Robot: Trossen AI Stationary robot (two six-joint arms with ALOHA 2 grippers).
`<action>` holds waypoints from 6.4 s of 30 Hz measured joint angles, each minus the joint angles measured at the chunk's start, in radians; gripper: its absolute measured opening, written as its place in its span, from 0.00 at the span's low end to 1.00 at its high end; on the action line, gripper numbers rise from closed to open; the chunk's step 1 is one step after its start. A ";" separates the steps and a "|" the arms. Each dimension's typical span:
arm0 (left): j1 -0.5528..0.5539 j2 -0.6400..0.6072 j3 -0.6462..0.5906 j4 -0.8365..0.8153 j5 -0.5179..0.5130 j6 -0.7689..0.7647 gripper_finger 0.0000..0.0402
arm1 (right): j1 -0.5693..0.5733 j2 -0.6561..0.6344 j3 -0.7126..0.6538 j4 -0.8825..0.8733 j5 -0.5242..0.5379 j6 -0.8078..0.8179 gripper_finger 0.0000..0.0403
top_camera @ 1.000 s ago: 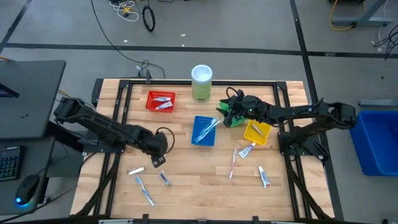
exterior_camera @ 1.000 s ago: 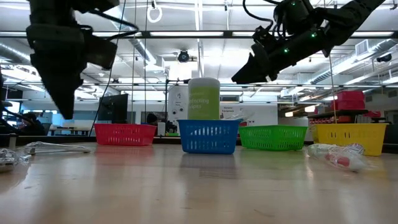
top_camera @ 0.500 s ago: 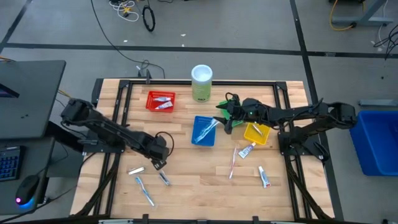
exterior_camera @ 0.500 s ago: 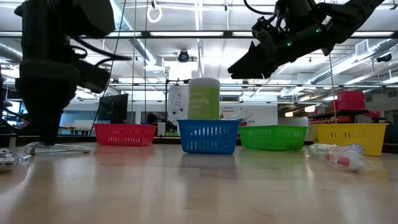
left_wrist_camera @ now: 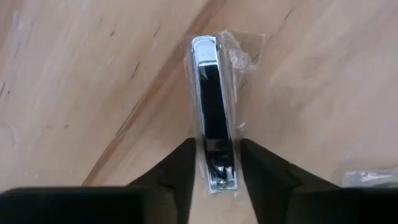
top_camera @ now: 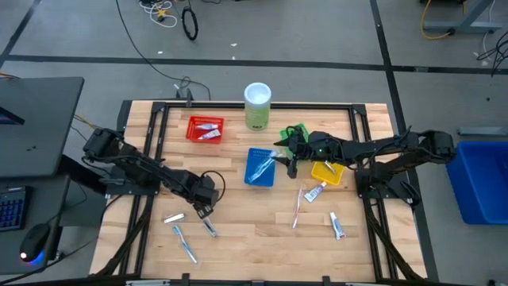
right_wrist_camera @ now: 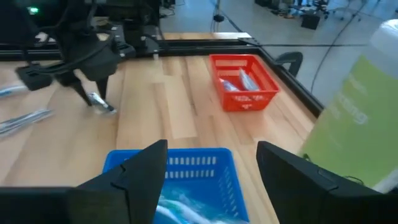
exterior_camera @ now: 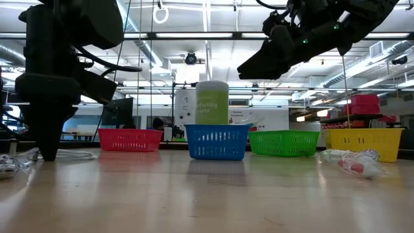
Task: Pick & Place Travel size toiletries
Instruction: Put the silver nail cutter into the yellow bin, then put the white toothpaste into the red bin
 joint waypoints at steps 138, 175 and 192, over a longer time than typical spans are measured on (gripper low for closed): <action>0.069 0.060 0.393 0.431 -0.408 0.527 0.39 | 0.137 -0.369 -0.154 -1.094 0.350 0.897 0.41; -0.045 0.059 0.393 0.346 -0.275 0.387 0.39 | 0.138 -0.284 -0.049 -0.283 -0.088 0.222 0.56; -0.074 0.059 0.393 0.350 -0.285 0.322 0.39 | 0.139 -0.264 -0.077 -0.226 -0.092 0.142 0.53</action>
